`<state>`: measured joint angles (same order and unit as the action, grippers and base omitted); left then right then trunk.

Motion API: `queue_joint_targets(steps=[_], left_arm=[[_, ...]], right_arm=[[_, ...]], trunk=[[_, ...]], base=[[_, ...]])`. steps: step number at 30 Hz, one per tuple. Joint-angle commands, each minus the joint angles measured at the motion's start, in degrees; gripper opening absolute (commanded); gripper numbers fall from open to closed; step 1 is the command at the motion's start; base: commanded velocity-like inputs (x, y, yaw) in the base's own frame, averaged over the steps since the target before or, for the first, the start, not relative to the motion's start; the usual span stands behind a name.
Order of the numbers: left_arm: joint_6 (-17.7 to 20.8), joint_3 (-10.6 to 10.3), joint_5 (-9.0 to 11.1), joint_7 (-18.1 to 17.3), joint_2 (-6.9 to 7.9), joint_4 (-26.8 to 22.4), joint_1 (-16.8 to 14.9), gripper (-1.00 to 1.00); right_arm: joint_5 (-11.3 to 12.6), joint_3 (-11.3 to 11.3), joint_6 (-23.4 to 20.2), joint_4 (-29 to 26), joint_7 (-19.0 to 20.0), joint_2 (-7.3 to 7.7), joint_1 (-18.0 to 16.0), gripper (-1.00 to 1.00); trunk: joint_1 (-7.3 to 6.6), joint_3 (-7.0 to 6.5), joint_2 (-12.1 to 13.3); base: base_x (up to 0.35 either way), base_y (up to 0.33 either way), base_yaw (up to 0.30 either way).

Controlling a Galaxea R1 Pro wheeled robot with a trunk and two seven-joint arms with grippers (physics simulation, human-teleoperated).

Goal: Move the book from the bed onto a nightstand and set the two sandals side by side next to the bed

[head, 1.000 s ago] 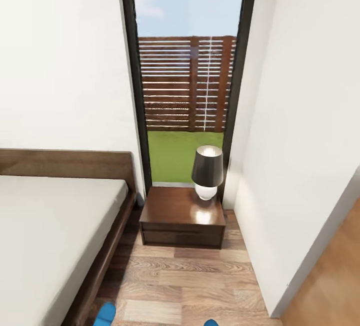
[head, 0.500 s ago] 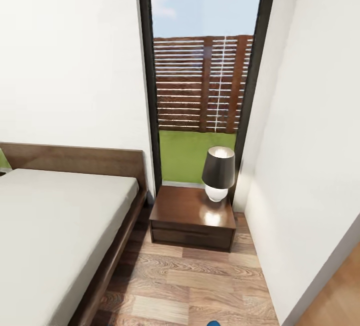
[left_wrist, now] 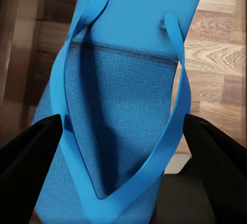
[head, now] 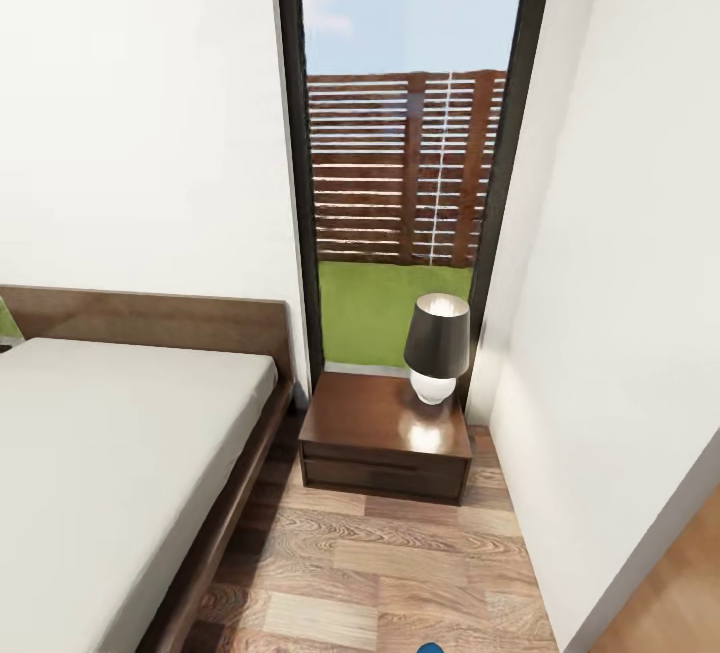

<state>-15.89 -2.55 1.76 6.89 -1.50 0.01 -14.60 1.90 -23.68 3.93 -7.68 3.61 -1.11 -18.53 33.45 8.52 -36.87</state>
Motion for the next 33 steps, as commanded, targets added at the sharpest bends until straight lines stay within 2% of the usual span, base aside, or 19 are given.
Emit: queue_joint_targets(steps=[1,6,11,27,33], left_arm=[[-0.23,-0.26,0.13,0.23,-0.11,0.0,0.04,-1.0],[-0.27,-0.26,-0.01,0.2,-0.22,0.03,0.15,-1.0],[-0.28,-0.26,-0.12,0.16,-0.26,0.07,0.24,-1.0],[-0.46,-0.35,-0.09,-0.17,-0.38,-0.09,0.61,-1.0],[-0.46,-0.35,-0.09,-0.33,-0.39,-0.1,0.62,-1.0]], right_arm=[[0.48,-0.07,0.25,0.08,0.17,0.08,0.18,-1.0],[2.43,-0.05,0.33,0.05,0.17,0.24,0.78,-1.0],[3.36,-0.1,0.37,0.03,0.17,0.22,0.97,-1.0],[3.65,-0.29,0.29,0.04,0.17,-0.08,1.04,-1.0],[3.64,-0.31,0.3,0.04,0.17,-0.12,1.04,-1.0]], trunk=[[0.01,0.09,-0.08],[0.01,0.09,-0.08],[0.01,0.09,-0.08],[0.01,0.09,-0.08],[0.01,0.09,-0.08]], base=[[0.0,0.0,0.0],[0.0,-0.041,0.0],[0.0,-0.18,0.0],[0.018,-0.044,0.002],[0.117,-0.005,0.129]])
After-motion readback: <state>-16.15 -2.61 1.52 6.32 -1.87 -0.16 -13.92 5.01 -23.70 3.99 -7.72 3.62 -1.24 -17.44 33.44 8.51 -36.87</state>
